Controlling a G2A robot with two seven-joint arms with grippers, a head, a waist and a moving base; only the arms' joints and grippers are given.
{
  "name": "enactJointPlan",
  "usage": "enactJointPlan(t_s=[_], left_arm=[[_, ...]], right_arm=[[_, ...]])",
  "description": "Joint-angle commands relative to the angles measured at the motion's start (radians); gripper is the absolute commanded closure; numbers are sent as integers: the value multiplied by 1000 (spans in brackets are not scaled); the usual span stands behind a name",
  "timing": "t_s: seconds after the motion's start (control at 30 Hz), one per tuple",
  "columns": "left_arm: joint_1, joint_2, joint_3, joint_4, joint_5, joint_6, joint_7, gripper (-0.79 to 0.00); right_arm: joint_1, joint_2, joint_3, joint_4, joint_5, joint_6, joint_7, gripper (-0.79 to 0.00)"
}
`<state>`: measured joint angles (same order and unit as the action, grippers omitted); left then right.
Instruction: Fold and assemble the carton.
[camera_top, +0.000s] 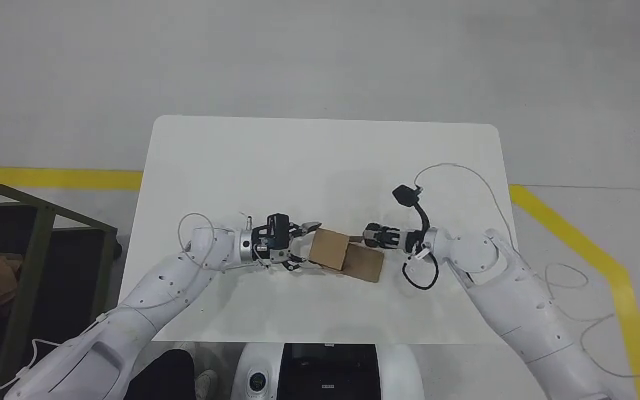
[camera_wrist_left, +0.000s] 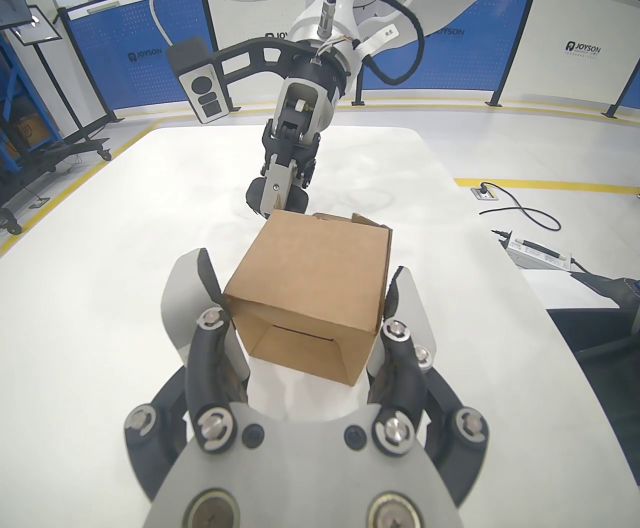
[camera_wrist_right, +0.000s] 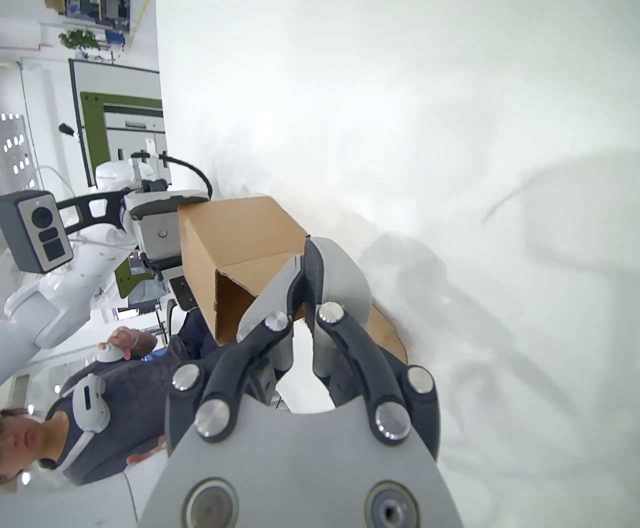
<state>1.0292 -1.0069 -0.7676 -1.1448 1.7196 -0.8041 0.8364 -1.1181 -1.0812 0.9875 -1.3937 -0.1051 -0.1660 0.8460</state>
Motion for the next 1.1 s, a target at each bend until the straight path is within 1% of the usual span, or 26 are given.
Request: enactJointPlan(t_s=[0.0, 0.13, 0.23, 0.6, 0.77, 0.8, 0.83, 0.9, 1.07], left_arm=[[0, 0, 0, 1, -2, 0, -1, -597], [3, -2, 4, 0, -2, 2, -3, -597], [3, -2, 6, 3, 1, 2, -3, -597], [4, 1, 2, 4, 9, 2, -5, -597], [7, 4, -3, 7, 15, 5, -3, -594], [6, 5, -6, 10, 17, 5, 0, -603], [5, 7, -9, 12, 19, 5, 3, -634], [4, 10, -15, 12, 23, 6, 12, -785], [9, 18, -24, 6, 39, 6, 22, -785]], right_arm=[[10, -3, -7, 14, 17, -12, 20, 0], [20, -7, -21, 19, 44, -34, 59, 0], [21, -10, -29, 16, 58, -30, 67, 0], [26, -21, -45, 15, 82, 6, 48, 0], [6, -14, -23, 2, 71, 33, 34, 0], [2, -12, -15, -1, 69, 36, 36, 0], [-3, -9, -7, -6, 66, 41, 39, 0], [-11, -5, 7, -19, 64, 47, 49, 0], [-35, 6, 46, -81, 69, 111, 59, 0]])
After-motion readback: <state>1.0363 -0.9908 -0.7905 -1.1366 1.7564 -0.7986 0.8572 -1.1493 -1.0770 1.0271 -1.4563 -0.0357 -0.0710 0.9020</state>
